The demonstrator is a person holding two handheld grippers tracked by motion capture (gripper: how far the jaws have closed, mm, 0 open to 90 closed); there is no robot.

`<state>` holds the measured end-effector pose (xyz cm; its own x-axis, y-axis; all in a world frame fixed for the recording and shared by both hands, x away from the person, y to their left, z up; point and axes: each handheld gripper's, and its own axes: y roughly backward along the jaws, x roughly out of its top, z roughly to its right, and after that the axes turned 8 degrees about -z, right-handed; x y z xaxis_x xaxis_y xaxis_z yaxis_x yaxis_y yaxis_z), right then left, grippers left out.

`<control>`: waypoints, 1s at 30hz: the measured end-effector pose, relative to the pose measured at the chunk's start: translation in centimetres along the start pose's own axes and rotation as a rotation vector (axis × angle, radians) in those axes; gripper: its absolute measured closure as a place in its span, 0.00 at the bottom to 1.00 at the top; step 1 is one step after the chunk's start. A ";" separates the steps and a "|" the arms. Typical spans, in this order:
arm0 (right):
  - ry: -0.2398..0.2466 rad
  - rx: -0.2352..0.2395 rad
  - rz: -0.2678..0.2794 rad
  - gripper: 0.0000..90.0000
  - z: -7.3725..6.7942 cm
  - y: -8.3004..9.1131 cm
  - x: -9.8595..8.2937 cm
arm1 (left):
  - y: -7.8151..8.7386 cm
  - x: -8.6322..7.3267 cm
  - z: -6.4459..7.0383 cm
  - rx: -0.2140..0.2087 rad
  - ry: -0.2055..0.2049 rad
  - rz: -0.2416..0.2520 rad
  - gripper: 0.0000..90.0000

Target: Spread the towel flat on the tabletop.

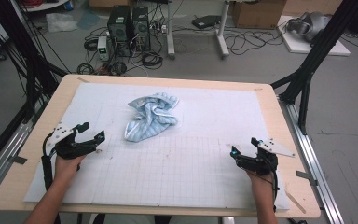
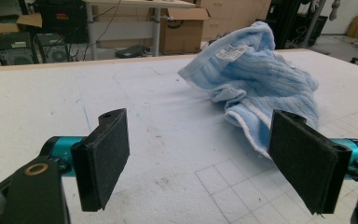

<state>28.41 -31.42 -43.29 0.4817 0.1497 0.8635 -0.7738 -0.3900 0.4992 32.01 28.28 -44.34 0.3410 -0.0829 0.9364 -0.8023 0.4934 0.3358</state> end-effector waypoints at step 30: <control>0.039 0.062 -0.013 0.12 -1.7 -0.2 0.8 | -0.1 0.3 -0.1 -0.004 0.001 -0.009 0.26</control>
<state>28.27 -29.69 -42.62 0.4744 0.1900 0.8596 -0.7399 -0.4431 0.5062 32.20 28.30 -44.09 0.3483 -0.0863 0.9334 -0.7977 0.4958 0.3434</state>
